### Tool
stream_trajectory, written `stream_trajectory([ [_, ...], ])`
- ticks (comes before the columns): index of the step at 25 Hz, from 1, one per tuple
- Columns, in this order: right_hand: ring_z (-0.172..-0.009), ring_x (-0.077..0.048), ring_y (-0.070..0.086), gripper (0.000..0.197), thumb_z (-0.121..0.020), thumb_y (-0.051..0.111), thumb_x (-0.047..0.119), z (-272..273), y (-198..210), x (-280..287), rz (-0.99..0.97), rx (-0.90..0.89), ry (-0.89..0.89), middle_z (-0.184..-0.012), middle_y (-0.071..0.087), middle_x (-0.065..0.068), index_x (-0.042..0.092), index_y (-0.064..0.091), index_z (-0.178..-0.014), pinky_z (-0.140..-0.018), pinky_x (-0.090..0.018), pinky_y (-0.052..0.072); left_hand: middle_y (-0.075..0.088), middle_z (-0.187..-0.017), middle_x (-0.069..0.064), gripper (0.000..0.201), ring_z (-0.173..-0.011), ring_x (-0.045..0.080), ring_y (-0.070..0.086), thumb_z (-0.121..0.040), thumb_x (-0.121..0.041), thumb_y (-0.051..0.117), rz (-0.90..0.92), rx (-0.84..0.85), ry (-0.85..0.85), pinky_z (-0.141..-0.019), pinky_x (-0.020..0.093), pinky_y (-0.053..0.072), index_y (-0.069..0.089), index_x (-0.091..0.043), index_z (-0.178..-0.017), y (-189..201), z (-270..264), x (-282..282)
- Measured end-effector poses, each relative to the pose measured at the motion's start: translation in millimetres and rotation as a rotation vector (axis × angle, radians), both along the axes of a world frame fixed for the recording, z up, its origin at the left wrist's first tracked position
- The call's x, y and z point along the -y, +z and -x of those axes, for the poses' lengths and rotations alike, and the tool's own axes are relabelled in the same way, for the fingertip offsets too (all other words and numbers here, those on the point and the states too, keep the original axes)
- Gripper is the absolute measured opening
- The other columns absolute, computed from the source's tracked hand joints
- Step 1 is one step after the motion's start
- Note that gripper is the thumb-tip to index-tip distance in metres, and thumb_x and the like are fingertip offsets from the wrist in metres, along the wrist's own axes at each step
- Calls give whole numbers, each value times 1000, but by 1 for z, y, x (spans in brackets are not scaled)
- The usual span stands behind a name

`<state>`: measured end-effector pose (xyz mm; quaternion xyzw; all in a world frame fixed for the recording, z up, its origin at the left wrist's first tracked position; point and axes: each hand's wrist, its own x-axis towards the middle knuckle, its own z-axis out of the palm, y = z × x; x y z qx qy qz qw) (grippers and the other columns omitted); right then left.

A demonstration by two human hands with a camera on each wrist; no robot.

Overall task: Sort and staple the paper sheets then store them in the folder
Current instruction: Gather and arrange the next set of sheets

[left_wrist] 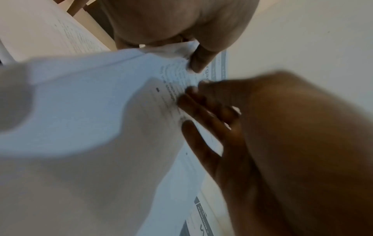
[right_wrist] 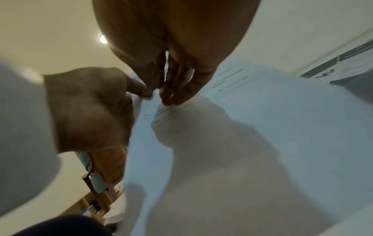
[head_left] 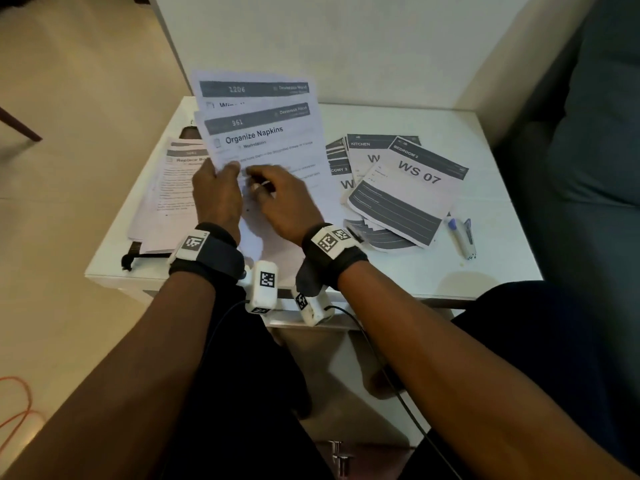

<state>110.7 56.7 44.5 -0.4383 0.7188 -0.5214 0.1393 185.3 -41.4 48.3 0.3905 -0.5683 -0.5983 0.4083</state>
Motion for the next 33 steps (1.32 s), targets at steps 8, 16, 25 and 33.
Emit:
stream_trajectory([
  [8,-118,-22,65,78,-72,83,0,114,46,-79,200,464,-118,-134,64,-13,3,47,-140,-93,-35,57,77,-114,0,39,-106,19,73,-102,-45,60,308,-88,-179,-87,39,60,70,-14,-124,37,12,-18],
  [16,-101,-33,72,28,-75,78,5,146,20,-113,198,415,-207,-105,78,-9,17,78,-101,-90,-54,58,69,-125,7,44,-112,15,69,-89,-3,73,165,-86,-267,-92,33,59,54,-7,-128,2,58,-49],
  [25,-107,-10,65,49,-85,75,21,170,-16,-118,-82,355,-261,-124,66,-1,10,60,-130,-83,-21,54,56,-147,2,66,-136,22,53,-92,-38,67,306,114,-73,-114,48,45,44,-21,-151,-42,76,-7],
  [33,-153,-33,16,91,-81,73,58,200,-77,-125,-952,-253,-24,-166,15,-9,29,30,-156,-118,-64,23,57,-137,4,46,-130,25,56,-93,-18,63,497,75,88,-110,46,47,48,-34,-133,-66,59,64],
])
